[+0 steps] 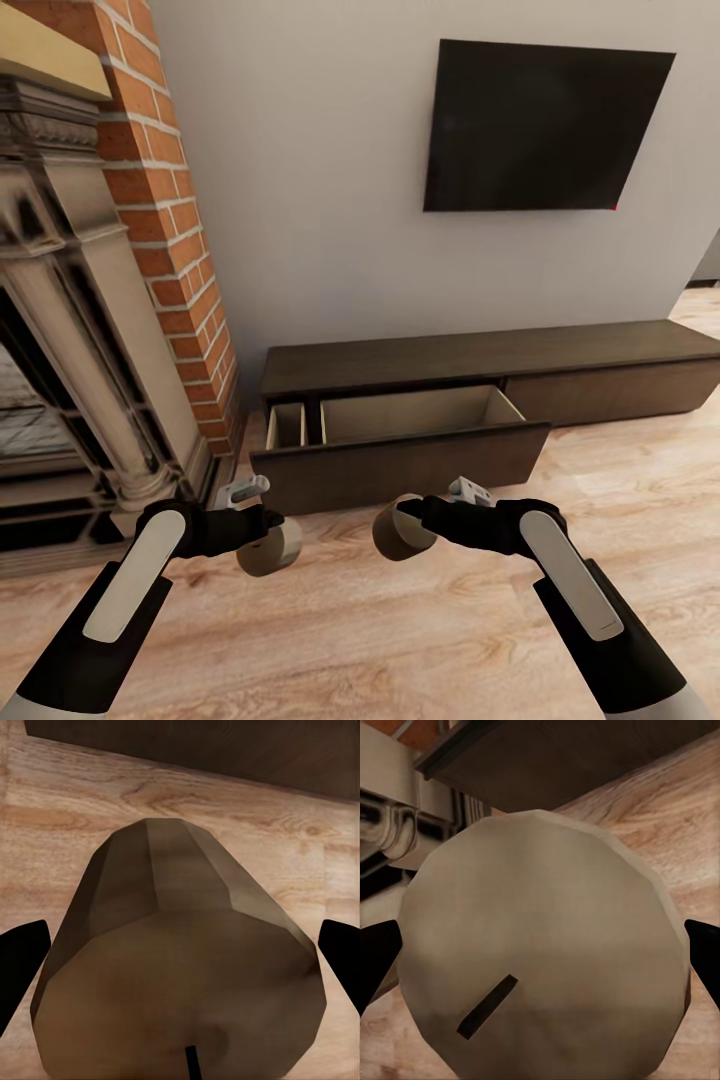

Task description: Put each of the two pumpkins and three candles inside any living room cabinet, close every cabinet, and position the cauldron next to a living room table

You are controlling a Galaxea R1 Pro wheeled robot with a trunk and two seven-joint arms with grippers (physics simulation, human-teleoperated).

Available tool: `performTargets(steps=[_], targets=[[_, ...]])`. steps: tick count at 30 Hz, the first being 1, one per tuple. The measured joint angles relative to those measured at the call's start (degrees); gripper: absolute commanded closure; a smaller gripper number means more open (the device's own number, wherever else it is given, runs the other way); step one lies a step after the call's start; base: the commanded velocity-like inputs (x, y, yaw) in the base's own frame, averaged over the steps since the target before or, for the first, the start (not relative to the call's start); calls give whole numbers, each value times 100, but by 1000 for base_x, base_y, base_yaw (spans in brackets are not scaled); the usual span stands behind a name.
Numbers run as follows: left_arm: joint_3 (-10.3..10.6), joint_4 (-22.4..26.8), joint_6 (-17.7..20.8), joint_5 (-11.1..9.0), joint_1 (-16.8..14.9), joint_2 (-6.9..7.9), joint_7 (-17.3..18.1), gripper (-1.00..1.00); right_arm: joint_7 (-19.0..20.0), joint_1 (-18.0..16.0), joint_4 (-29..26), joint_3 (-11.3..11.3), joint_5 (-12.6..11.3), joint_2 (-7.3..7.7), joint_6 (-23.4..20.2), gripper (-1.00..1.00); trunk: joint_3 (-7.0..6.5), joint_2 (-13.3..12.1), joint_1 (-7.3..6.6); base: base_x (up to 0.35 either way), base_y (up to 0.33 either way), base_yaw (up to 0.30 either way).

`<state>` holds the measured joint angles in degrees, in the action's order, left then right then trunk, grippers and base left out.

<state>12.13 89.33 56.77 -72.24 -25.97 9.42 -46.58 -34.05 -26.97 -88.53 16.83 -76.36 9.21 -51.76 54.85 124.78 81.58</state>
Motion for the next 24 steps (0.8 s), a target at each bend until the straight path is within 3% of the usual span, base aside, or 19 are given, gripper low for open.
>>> performTargets(steps=[5,6,7,9,19,24], targets=[[-2,0,-3,-2,0,-3,0,100,0,0,21,-45,-15,-2,2,100,-90,-201,-110,0,0,0],[-9,0,6,1,1,-4,0,100,-15,-1,13,-207,-7,-5,-19,100,-91,-202,-111,0,0,0],[-22,0,6,-1,1,-1,0,100,-19,2,15,-239,73,-6,-74,100,-90,-202,-110,0,0,0],[-39,0,10,-2,0,2,0,100,-11,3,16,-278,-6,-10,-49,100,-90,-202,-110,0,0,0],[-43,-1,5,-1,1,28,0,100,-8,3,12,-290,2,-11,-60,100,-90,-202,-112,149,-131,7],[-27,0,7,-2,2,28,0,100,-9,0,9,-291,6,-10,-63,100,-88,-202,-112,217,-223,208]])
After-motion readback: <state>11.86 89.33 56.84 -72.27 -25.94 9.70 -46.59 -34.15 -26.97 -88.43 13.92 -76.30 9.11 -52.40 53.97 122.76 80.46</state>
